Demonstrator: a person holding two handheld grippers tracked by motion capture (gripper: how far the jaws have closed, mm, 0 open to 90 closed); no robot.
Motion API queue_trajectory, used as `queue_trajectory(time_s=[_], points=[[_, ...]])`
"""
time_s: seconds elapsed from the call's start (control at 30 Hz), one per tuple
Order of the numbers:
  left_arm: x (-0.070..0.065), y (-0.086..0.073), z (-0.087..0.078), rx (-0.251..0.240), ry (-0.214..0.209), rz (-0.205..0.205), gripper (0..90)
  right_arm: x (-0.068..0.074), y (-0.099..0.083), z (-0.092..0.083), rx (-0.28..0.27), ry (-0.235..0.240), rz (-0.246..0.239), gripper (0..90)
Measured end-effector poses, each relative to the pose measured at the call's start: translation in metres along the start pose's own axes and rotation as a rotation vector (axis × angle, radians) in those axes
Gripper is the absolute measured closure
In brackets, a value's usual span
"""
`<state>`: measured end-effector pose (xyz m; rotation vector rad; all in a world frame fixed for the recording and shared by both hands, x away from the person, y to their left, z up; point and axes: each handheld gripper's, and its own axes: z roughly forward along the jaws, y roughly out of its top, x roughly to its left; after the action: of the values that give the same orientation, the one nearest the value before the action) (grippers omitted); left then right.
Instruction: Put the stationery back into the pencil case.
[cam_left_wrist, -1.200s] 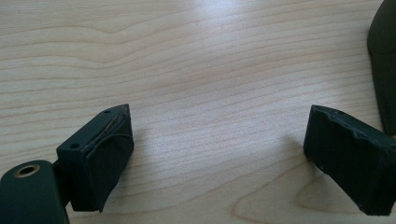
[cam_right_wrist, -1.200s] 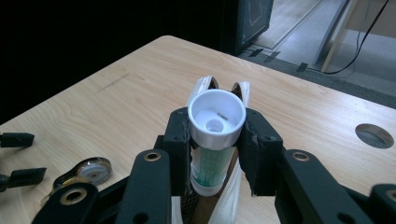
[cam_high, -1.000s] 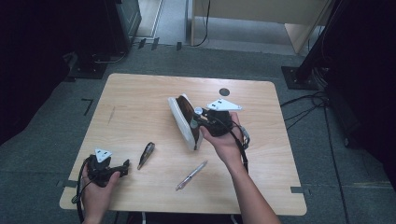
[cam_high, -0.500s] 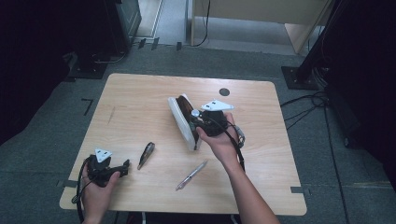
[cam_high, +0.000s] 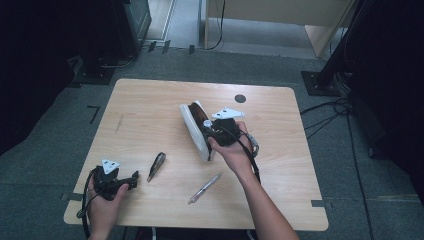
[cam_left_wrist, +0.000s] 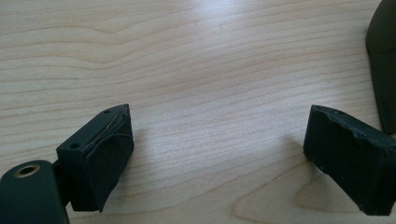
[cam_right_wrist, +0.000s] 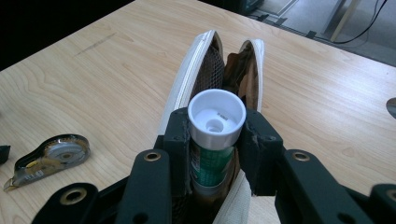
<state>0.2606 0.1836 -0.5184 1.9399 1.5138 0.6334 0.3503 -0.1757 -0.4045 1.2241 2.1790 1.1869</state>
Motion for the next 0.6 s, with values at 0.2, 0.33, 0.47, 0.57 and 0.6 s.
queue_trajectory(time_s=[0.2,0.33,0.47,0.57,0.6], points=[[0.0001,0.0000,-0.0001,0.001,0.000,0.001,8.7,-0.0021,-0.0002,0.0007,0.006,0.004,0.007,65.8],[0.0001,0.0000,-0.0001,0.001,0.000,0.001,8.7,-0.0027,-0.0003,0.0002,0.003,0.005,0.008,65.8],[0.0000,0.0000,-0.0001,0.000,0.000,0.000,8.7,-0.0032,-0.0006,-0.0010,-0.006,0.007,0.011,64.5],[0.0002,0.0000,-0.0002,0.002,-0.001,0.003,8.7,-0.0034,-0.0006,-0.0017,-0.009,0.008,0.009,64.8],[0.0000,0.0000,0.0001,-0.001,-0.001,0.002,8.7,-0.0034,-0.0005,-0.0019,-0.010,0.007,0.009,65.5]])
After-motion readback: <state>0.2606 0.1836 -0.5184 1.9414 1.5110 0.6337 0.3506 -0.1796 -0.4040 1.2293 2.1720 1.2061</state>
